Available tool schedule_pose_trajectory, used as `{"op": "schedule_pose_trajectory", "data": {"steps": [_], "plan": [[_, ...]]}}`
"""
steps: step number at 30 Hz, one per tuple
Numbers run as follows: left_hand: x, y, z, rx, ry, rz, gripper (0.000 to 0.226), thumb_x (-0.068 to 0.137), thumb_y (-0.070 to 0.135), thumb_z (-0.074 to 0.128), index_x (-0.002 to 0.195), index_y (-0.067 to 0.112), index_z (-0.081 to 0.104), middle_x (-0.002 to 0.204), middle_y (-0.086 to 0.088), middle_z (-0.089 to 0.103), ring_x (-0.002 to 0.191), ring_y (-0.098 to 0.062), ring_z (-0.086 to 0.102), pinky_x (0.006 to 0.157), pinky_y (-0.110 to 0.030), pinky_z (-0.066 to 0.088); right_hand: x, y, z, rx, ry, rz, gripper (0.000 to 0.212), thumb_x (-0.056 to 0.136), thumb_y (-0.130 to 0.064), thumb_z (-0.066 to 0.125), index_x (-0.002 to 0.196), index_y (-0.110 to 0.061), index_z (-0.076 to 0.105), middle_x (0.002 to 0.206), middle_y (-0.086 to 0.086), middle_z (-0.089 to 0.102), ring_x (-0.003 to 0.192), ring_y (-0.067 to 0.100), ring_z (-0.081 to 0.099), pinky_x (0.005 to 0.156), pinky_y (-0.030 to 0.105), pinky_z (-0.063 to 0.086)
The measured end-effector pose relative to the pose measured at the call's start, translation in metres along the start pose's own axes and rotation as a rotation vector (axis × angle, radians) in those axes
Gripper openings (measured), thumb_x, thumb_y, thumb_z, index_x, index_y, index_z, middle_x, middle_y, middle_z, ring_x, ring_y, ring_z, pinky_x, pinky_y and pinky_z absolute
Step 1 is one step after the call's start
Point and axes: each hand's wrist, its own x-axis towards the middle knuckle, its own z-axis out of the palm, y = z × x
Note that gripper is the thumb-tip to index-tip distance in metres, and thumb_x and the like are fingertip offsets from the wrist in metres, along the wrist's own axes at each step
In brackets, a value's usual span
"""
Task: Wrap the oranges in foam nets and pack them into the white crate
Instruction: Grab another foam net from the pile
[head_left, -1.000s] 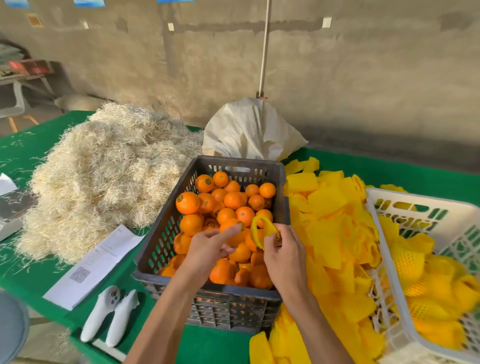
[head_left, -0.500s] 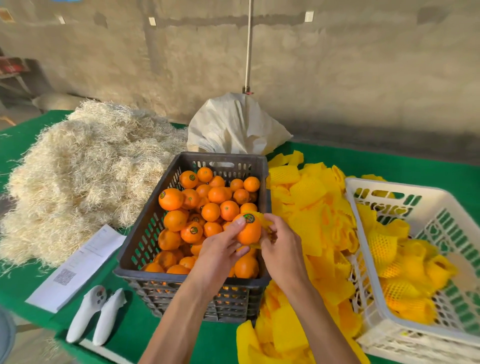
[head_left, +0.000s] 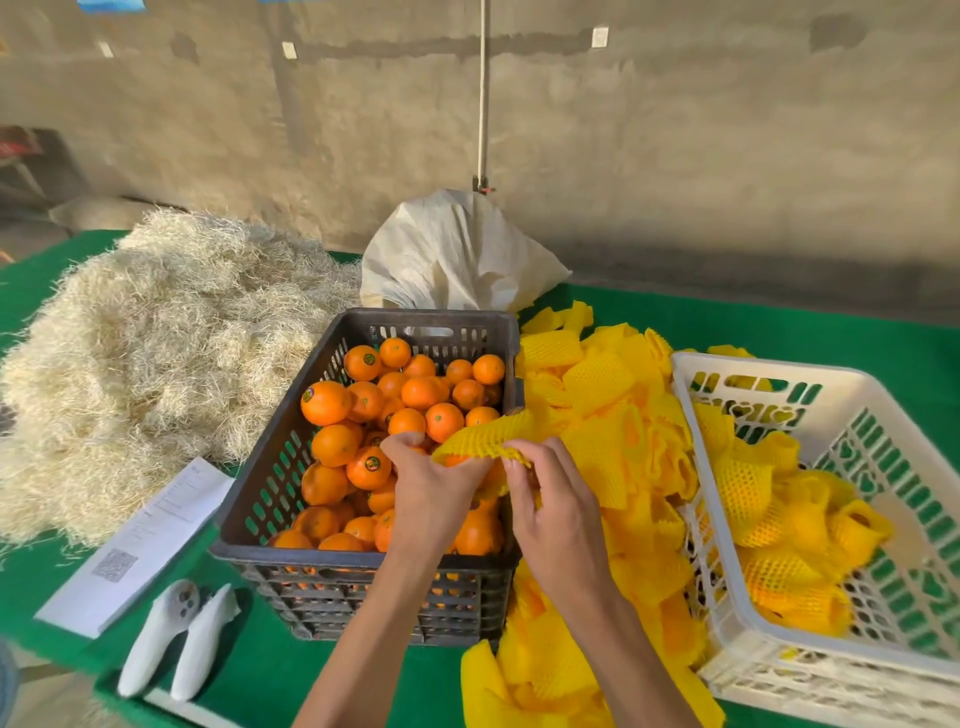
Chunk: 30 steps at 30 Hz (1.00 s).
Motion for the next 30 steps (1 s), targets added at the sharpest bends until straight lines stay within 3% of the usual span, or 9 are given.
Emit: {"op": "schedule_pose_trajectory", "data": {"steps": [2, 4, 8, 13, 19, 22, 24, 27, 30], "plan": [[-0.001, 0.000, 0.001, -0.028, -0.057, 0.020, 0.052, 0.089, 0.017, 0.075, 0.131, 0.027, 0.046, 0.075, -0.001, 0.060, 0.053, 0.000, 0.058, 0.046, -0.017, 0.047, 0.000, 0.000, -0.002, -0.034, -0.004, 0.012, 0.018, 0.104, -0.029, 0.055, 0.119, -0.020, 0.062, 0.110, -0.006, 0.056, 0.092, 0.005, 0.056, 0.066, 0.020, 0.052], [-0.002, 0.004, 0.002, -0.080, -0.129, -0.016, 0.029, 0.094, 0.010, 0.059, 0.110, 0.032, 0.069, 0.077, -0.003, 0.068, 0.067, -0.011, 0.063, 0.056, -0.027, 0.054, -0.001, 0.001, -0.002, -0.041, -0.043, 0.071, 0.026, 0.101, -0.034, 0.058, 0.123, -0.021, 0.059, 0.120, -0.005, 0.054, 0.102, 0.005, 0.056, 0.072, 0.013, 0.050], [-0.009, 0.014, 0.008, -0.140, -0.344, -0.153, 0.025, 0.101, 0.005, 0.048, 0.110, 0.009, 0.071, 0.103, -0.021, 0.072, 0.102, -0.039, 0.070, 0.091, -0.054, 0.061, -0.007, 0.005, 0.000, 0.033, -0.161, 0.253, 0.043, 0.103, -0.024, 0.053, 0.145, -0.021, 0.049, 0.137, -0.004, 0.057, 0.118, 0.006, 0.054, 0.087, 0.001, 0.040], [-0.013, 0.011, 0.012, -0.257, -0.552, -0.078, 0.043, 0.093, 0.009, 0.076, 0.130, 0.012, 0.056, 0.117, -0.020, 0.069, 0.109, -0.036, 0.070, 0.091, -0.054, 0.060, -0.001, 0.011, -0.017, 0.031, -0.181, 0.307, 0.044, 0.103, -0.009, 0.050, 0.146, -0.018, 0.051, 0.139, 0.002, 0.060, 0.125, 0.018, 0.057, 0.099, 0.026, 0.051], [-0.008, 0.009, 0.028, -0.080, -0.206, -0.009, 0.017, 0.089, 0.023, 0.080, 0.101, 0.013, 0.073, 0.088, -0.006, 0.077, 0.077, -0.024, 0.074, 0.063, -0.042, 0.063, 0.005, 0.017, -0.035, -0.007, -0.091, 0.326, 0.032, 0.103, -0.013, 0.054, 0.133, -0.011, 0.063, 0.117, 0.007, 0.071, 0.099, 0.017, 0.066, 0.083, 0.025, 0.055], [-0.012, 0.005, 0.043, 0.074, -0.050, 0.117, 0.015, 0.088, 0.029, 0.071, 0.083, 0.017, 0.064, 0.064, 0.006, 0.061, 0.055, -0.015, 0.051, 0.050, -0.031, 0.042, 0.000, 0.008, -0.039, -0.087, -0.053, 0.224, 0.024, 0.092, -0.008, 0.068, 0.116, -0.009, 0.071, 0.095, 0.005, 0.074, 0.077, 0.014, 0.066, 0.063, 0.027, 0.057], [-0.017, 0.010, 0.056, 0.006, -0.074, 0.117, 0.004, 0.093, 0.020, 0.066, 0.095, 0.022, 0.064, 0.071, 0.009, 0.064, 0.061, -0.012, 0.055, 0.052, -0.022, 0.042, -0.002, 0.009, -0.044, -0.137, -0.005, 0.170, 0.021, 0.087, -0.009, 0.072, 0.109, -0.010, 0.072, 0.088, 0.001, 0.073, 0.071, 0.012, 0.066, 0.057, 0.027, 0.057], [-0.025, 0.018, 0.073, -0.041, -0.262, 0.104, 0.041, 0.101, 0.007, 0.056, 0.139, 0.024, 0.052, 0.114, -0.003, 0.067, 0.095, -0.015, 0.066, 0.081, -0.030, 0.058, -0.005, 0.019, -0.059, -0.104, 0.025, 0.204, 0.021, 0.094, -0.028, 0.066, 0.113, -0.018, 0.068, 0.102, -0.008, 0.067, 0.087, 0.005, 0.063, 0.068, 0.024, 0.056], [-0.032, 0.028, 0.091, -0.033, -0.425, 0.085, 0.064, 0.104, 0.012, 0.057, 0.161, 0.022, 0.029, 0.150, -0.002, 0.051, 0.133, -0.019, 0.055, 0.111, -0.042, 0.048, -0.009, 0.034, -0.076, -0.061, 0.046, 0.320, 0.041, 0.099, -0.054, 0.052, 0.127, -0.025, 0.060, 0.122, -0.012, 0.058, 0.106, 0.005, 0.060, 0.082, 0.023, 0.055]]}}
